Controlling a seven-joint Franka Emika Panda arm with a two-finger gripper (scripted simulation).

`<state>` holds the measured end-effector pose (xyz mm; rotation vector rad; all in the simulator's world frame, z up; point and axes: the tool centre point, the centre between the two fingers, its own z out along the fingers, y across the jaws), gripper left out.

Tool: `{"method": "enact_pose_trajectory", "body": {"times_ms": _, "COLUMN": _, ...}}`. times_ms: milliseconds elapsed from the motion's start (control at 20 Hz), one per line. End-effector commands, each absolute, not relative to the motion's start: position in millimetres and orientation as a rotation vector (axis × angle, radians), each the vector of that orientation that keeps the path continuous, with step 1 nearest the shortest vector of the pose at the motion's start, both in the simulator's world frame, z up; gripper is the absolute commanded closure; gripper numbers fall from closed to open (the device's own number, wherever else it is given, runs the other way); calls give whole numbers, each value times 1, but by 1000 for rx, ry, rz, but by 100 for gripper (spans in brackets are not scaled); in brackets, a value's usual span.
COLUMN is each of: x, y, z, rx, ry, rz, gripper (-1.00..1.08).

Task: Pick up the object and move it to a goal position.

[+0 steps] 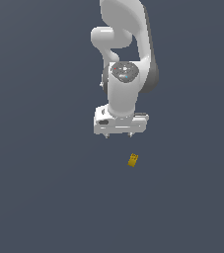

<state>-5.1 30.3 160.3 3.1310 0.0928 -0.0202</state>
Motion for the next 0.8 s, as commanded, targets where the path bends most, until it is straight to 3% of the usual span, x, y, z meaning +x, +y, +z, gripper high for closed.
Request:
{"method": "enact_pose_trajectory", "body": {"times_ms": 0, "x": -5, "y": 30, "z": 160, "rx": 3131, "ry": 93, "rz": -20, "gripper": -92}}
{"method": "enact_pose_trajectory", "body": {"times_ms": 750, "x": -7, "y": 59, "z": 150, "rx": 3155, "ry": 86, "rz": -55, "gripper": -92}}
